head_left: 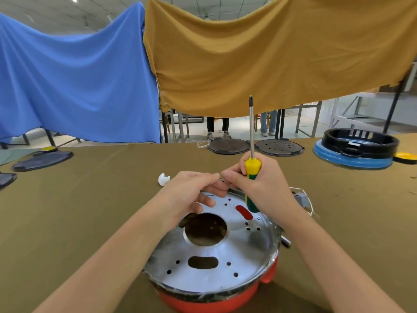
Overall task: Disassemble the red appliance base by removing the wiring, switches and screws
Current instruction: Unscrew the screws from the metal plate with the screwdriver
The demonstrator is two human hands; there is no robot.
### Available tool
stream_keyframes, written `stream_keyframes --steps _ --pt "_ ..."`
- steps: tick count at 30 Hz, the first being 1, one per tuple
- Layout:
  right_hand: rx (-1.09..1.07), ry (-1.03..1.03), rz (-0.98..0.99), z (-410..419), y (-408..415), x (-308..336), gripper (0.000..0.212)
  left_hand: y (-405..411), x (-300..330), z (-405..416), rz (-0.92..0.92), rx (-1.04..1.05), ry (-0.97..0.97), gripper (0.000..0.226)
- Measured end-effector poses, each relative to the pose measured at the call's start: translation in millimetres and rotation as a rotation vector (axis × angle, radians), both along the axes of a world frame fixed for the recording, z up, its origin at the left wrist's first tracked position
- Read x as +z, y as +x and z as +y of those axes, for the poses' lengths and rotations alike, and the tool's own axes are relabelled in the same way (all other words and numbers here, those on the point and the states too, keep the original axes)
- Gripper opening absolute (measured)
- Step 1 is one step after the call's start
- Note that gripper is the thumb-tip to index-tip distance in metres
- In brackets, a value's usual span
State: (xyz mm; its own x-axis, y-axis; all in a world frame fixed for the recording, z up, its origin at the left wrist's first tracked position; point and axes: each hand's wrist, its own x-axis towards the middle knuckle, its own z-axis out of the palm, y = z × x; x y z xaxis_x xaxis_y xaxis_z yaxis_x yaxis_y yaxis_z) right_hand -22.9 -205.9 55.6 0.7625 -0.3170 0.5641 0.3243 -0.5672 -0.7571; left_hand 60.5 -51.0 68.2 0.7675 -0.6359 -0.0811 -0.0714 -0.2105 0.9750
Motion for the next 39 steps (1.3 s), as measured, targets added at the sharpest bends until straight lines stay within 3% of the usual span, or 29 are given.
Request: stream_keyframes --steps 2,5,7,9,12,14,17,20,26,30,34,39 --pt "-0.072 0.017 0.010 -3.4 -0.2 1.7 0.027 0.7 -0.3 2.2 -0.239 0.019 0.149 0.025" --pt "-0.112 0.127 0.068 -11.9 -4.0 6.5 0.028 7.0 2.1 12.7 -0.749 0.043 0.507 0.018" --pt "-0.096 0.231 0.105 -18.0 -11.4 11.1 0.028 14.3 2.7 23.2 -0.858 0.080 0.681 0.040" --pt "-0.089 0.275 0.130 -25.1 -23.5 18.0 0.028 22.4 0.3 35.8 -0.814 0.106 0.788 0.059" --pt "-0.167 0.203 0.141 -41.4 -49.4 32.1 0.029 31.1 -9.3 53.6 -0.620 0.086 0.794 0.067" --pt "-0.273 0.079 0.237 -55.2 -67.7 37.0 0.028 31.2 -13.9 60.2 -0.517 0.084 0.711 0.062" --pt "-0.438 -0.238 0.612 -68.8 -87.0 28.4 0.024 32.2 -15.1 62.7 -0.401 0.172 0.600 0.042" --pt "-0.491 -0.412 0.903 -66.0 -94.0 8.1 0.020 30.0 -15.0 65.3 -0.285 0.229 0.527 0.027" --pt "-0.510 -0.546 0.968 -57.5 -91.7 -18.0 0.012 20.8 -10.9 69.7 -0.184 0.274 0.411 0.023" --pt "-0.519 -0.362 0.848 -63.9 -102.3 0.5 0.026 18.4 -6.4 74.8 -0.144 0.300 0.388 0.027" --pt "-0.311 0.154 0.567 -51.5 -108.6 23.0 0.032 18.0 -5.8 78.8 -0.047 0.376 0.320 0.022" --pt "-0.036 0.459 0.748 -12.0 -97.9 6.9 0.046 8.8 -11.3 87.2 0.019 0.484 0.245 0.011"
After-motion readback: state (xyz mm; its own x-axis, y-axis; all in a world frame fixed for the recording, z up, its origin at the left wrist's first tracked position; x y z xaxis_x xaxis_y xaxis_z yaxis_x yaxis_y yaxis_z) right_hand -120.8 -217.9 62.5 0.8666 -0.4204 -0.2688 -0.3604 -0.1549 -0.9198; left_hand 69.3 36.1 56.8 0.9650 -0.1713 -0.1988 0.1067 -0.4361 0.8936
